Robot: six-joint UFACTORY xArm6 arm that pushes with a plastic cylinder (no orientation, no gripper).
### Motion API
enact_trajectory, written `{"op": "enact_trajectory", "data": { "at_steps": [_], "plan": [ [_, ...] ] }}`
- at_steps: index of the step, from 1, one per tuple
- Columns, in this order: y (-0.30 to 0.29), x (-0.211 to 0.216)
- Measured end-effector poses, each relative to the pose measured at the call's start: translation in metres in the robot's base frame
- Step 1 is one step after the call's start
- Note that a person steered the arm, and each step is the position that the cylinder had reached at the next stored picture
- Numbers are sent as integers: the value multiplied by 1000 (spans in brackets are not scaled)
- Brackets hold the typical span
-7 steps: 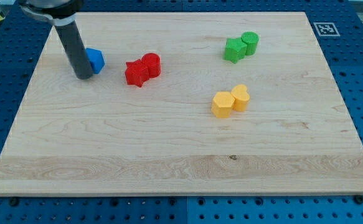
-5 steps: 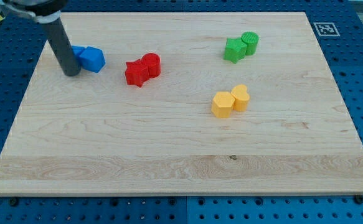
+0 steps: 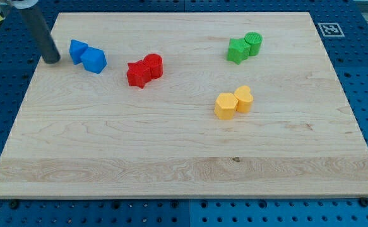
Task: Separate the blue triangle and blue cube
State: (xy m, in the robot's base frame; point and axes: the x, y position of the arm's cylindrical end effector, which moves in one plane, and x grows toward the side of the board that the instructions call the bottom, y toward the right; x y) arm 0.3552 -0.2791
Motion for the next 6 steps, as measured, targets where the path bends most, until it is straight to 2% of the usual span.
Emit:
{"op": "enact_trajectory", "data": {
  "at_steps": [1, 3, 4, 5, 6],
  "plan": [
    [-5, 29],
    [8, 29],
    [57, 13],
    [57, 13],
    [57, -28]
  ]
}}
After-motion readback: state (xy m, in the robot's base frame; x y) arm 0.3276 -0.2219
